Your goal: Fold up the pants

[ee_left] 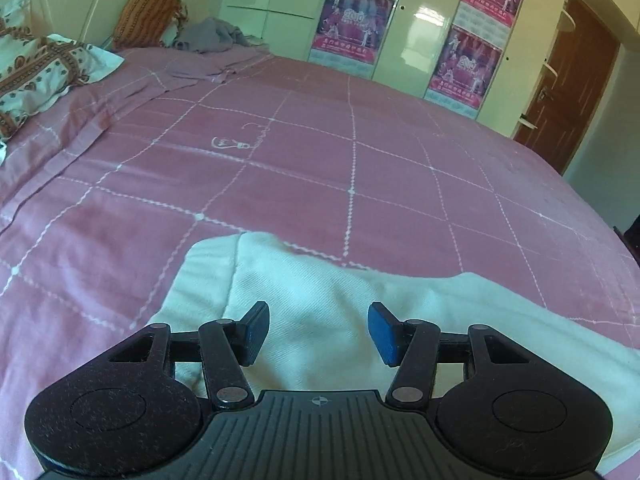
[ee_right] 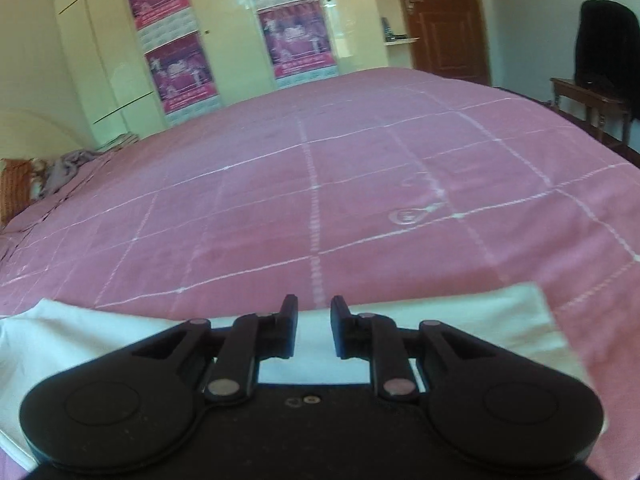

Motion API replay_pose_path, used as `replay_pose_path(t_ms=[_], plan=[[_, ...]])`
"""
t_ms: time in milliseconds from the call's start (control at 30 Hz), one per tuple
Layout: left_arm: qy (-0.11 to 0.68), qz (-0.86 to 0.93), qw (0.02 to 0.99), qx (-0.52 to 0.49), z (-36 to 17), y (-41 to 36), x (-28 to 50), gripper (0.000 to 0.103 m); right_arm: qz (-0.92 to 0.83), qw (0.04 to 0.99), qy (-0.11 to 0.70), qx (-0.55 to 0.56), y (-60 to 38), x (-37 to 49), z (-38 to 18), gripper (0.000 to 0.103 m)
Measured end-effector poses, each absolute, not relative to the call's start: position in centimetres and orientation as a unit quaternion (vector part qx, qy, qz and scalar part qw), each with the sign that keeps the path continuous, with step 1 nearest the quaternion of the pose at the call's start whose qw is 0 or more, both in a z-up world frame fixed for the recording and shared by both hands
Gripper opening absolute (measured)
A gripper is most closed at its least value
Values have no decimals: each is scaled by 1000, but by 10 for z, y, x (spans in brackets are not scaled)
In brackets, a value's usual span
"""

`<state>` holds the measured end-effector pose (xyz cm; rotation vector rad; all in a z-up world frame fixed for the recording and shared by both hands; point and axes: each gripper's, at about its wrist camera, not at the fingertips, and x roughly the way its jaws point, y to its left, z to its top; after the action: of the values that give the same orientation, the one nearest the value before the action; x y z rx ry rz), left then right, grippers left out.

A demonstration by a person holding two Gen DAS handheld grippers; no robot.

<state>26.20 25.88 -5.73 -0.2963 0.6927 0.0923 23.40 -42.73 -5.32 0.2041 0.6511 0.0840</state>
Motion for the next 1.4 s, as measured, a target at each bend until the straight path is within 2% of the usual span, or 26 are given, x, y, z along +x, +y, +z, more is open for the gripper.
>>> replay_pose_path(t_ms=[167,367,433,467,500,533,667,767,933,1067,1133,1233,1400], plan=[[349,0,930,-114,-57,229,299,54,86,933,342,79,-324,271,-57,19],[396,-26,911,-112,-85,209,331,54,187,915,352,62,-209,290,-62,18],[435,-35,894,-103,-100,208,331,54,200,901,381,45,-182,297,-76,19],[432,-41,897,-85,-100,206,326,54,203,882,424,30,-171,301,-88,19],[433,-42,897,-75,-98,206,323,54,204,879,431,-2,-163,299,-93,19],[426,-40,901,-75,-95,207,319,54,208,882,422,-22,-160,294,-89,19],[376,-14,922,-92,-79,220,296,54,233,887,397,28,-165,297,-68,19],[352,42,930,-101,-72,243,269,54,254,891,377,16,-155,309,-56,19],[316,160,924,-142,-71,289,213,54,271,885,378,3,-133,332,-62,20],[331,189,905,-189,-89,315,193,54,283,881,380,14,-130,329,-74,22],[342,176,895,-226,-98,322,194,54,278,861,424,-20,-120,330,-94,21],[305,170,897,-270,-90,329,192,54,284,868,408,-24,-118,326,-89,21],[326,207,864,-323,-99,342,201,54,313,867,387,-16,-112,346,-74,21]])
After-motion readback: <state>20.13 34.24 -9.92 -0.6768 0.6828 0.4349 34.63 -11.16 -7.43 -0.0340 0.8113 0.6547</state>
